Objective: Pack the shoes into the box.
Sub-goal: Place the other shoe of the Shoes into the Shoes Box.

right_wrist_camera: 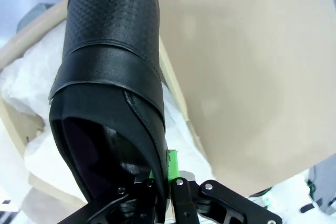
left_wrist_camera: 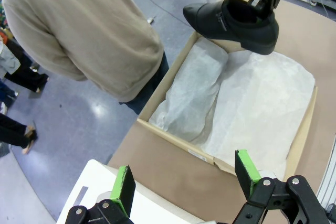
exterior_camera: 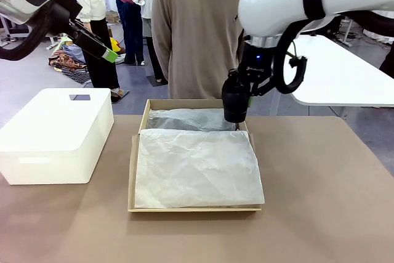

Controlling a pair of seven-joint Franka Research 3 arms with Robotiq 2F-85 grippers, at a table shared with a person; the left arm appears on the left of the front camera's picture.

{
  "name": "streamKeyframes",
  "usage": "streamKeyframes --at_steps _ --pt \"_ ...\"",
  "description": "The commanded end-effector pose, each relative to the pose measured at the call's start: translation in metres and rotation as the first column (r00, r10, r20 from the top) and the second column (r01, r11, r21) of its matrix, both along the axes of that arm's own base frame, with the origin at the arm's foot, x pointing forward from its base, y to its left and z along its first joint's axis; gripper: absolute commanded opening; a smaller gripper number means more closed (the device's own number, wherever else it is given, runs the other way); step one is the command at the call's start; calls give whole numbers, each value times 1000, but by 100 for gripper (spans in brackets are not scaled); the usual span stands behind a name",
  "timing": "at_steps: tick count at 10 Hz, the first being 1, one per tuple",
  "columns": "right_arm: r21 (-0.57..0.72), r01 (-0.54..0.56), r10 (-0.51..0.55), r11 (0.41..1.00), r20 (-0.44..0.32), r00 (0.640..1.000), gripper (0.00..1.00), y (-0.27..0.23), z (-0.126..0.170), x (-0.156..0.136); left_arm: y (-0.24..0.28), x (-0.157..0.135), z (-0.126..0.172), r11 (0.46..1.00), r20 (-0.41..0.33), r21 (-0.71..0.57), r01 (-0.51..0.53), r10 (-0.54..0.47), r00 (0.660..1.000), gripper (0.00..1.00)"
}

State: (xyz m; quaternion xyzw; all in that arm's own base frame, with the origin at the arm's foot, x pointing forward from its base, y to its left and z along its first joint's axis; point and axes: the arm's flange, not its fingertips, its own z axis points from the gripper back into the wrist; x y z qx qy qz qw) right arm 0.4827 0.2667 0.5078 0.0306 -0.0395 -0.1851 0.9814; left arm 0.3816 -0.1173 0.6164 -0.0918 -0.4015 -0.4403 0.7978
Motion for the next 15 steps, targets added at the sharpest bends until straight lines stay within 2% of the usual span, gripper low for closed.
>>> streamKeyframes --at_steps 1,3,6,8,9,15 --pt "-33 124 -125 992 -36 991 0 31 4 12 2 -1 0 1000 -3 -16 9 -9 1000 100" --pt "-50 242 -243 969 -1 970 0 57 -1 20 2 -1 0 1000 -3 -16 9 -9 1000 100" --pt "-70 307 -306 949 28 952 0 81 -1 32 2 -1 0 1000 -3 -16 9 -9 1000 100" --pt "-34 306 -306 951 2 952 0 81 7 32 2 -1 0 1000 -3 -16 9 -9 1000 100" --pt "-40 278 -278 960 -4 960 0 77 -10 26 2 -1 0 1000 -3 -16 9 -9 1000 100" --pt "-40 278 -278 960 -4 960 0 77 -10 26 2 -1 0 1000 -3 -16 9 -9 1000 100"
